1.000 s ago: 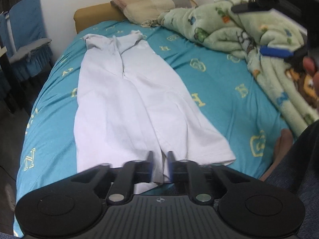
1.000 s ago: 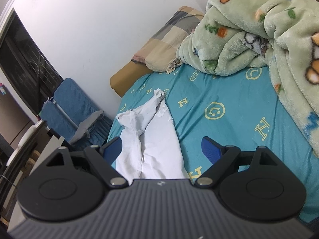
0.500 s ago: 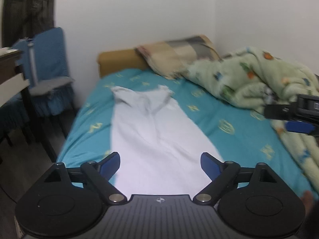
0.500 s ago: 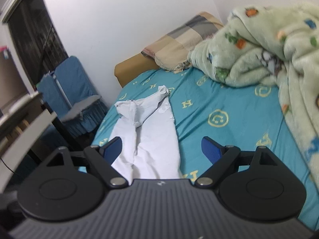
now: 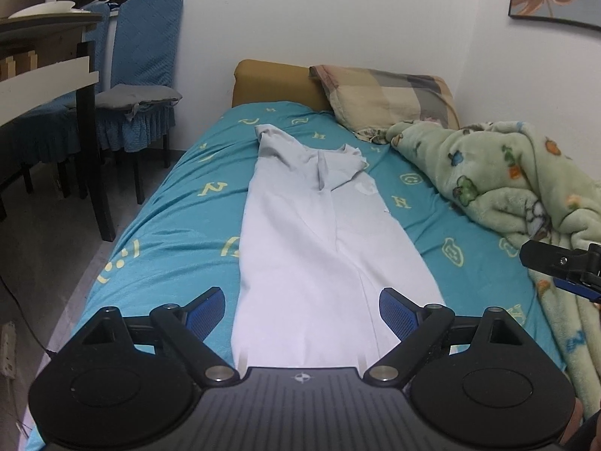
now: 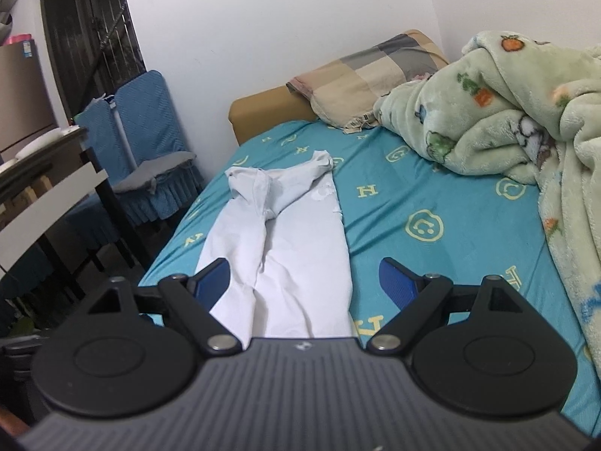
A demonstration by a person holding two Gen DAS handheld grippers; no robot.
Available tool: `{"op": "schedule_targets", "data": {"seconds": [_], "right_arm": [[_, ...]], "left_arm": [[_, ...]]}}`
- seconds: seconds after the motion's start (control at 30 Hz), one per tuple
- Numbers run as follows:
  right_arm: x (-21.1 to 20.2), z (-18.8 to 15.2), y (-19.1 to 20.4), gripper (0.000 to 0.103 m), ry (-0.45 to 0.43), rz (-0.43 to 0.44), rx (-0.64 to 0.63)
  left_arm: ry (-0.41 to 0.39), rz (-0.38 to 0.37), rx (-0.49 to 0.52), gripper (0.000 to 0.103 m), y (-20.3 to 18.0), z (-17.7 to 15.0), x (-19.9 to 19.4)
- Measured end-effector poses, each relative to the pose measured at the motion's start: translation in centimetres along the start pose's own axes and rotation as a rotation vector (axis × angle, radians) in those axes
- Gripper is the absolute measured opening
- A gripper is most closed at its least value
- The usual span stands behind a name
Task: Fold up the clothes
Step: 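Move both open grippers over the narrow folded shirt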
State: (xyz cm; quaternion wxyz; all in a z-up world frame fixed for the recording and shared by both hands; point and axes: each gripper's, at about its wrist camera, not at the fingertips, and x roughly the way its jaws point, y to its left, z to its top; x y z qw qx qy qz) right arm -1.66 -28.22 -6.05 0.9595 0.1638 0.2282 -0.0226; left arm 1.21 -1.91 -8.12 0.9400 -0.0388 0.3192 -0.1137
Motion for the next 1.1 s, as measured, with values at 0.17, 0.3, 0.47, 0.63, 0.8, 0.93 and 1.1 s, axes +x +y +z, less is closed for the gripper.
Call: {"op": "schedule_targets", "data": {"seconds": [0.17, 0.3, 0.47, 0.63, 0.8, 0.93, 1.1], "right_arm": [[1.2, 0.6, 0.4, 0.084, 0.047, 0.025, -0.009], [2.8, 1.7, 1.0, 0.071, 0.096, 0.052, -0.023], [9.7, 4.8, 4.0, 0.072, 0.149, 0.102, -0.072], [20.5, 7.4, 6.6, 0.071, 0.173, 0.099, -0.101], [30.7, 8.6, 8.3, 0.071, 0.156, 0.075, -0.118], [35.9, 8.1, 9.2, 0.07, 0.128, -0.018, -0.176], [40.7, 6.7, 8.1, 0.055, 0.153, -0.046, -0.169]], "left_arm": [[0.043, -0.056, -0.118, 0.091, 1.4, -0.1, 0.9], [0.054, -0.059, -0.195, 0.091, 3.2, 0.1, 1.4], [0.041, -0.048, -0.253, 0.091, 5.0, 0.9, 2.9], [0.024, -0.009, -0.276, 0.091, 6.3, 1.6, 5.4], [0.024, 0.023, -0.295, 0.091, 8.0, 1.8, 7.8], [0.032, 0.015, -0.315, 0.091, 9.8, 1.5, 9.3], [0.056, 0.021, -0.337, 0.091, 10.9, 1.2, 11.1]]}}
